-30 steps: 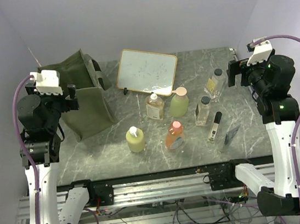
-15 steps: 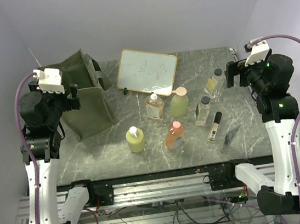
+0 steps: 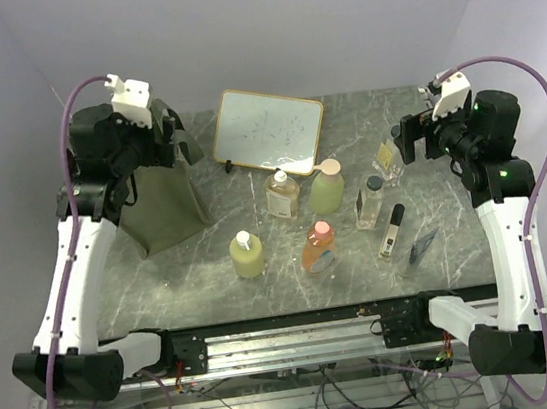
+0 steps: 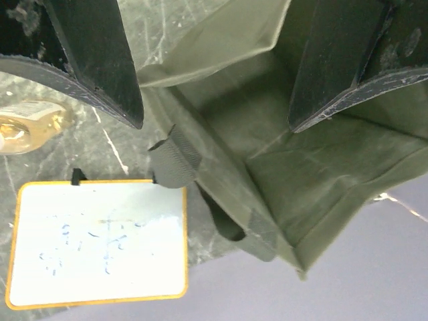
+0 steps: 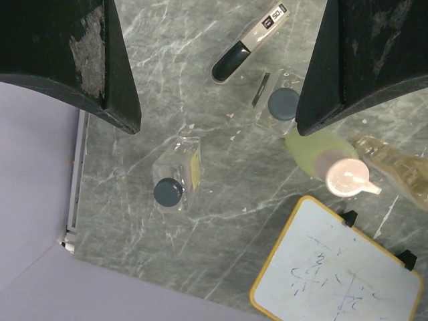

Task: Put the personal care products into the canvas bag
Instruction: Move the canvas bag to the center of the board.

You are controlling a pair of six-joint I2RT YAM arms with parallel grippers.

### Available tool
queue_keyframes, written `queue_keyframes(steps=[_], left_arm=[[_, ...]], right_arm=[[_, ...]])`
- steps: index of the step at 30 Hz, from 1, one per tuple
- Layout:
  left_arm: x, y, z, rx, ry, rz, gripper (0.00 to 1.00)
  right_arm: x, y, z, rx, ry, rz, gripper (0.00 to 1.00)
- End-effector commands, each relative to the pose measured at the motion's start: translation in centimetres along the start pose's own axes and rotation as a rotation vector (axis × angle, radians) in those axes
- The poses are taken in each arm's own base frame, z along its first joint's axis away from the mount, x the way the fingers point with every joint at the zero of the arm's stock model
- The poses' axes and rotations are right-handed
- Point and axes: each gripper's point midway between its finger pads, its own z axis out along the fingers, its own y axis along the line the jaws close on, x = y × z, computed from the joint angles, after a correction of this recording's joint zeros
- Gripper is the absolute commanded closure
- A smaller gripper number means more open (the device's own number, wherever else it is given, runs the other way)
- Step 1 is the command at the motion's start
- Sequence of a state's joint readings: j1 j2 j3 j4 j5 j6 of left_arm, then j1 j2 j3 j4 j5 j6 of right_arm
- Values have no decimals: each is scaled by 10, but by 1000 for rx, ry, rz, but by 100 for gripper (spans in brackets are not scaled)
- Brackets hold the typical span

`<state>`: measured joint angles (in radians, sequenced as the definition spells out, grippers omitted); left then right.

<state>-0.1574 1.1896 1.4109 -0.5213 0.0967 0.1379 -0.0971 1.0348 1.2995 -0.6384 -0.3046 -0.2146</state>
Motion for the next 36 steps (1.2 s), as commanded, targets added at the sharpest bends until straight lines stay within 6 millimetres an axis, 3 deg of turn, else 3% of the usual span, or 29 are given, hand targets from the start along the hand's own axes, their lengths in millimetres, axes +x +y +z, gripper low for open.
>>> queue_keyframes(steps=[1, 6, 11, 17, 24, 31, 36], left_arm=[[-2, -23, 14, 61, 30, -31, 2], [10, -42, 30, 107, 88, -26, 9], [22, -42, 41, 90, 145, 2, 23], [33, -63, 34, 211, 202, 71, 60], [41, -102, 10, 409, 219, 179, 88], [51, -130, -3, 507, 224, 243, 93], [45, -144, -10, 545, 207, 206, 93]], right_arm=[[-6, 5, -4, -28, -15, -16, 0], [-1, 7, -4, -38, -7, -19, 0], [4, 14, -4, -68, -6, -15, 0], [9, 15, -4, -75, 2, -22, 0], [12, 27, -2, -155, 7, -64, 0], [20, 47, 4, -285, 29, -78, 0], [28, 55, 12, -331, 61, -84, 0]])
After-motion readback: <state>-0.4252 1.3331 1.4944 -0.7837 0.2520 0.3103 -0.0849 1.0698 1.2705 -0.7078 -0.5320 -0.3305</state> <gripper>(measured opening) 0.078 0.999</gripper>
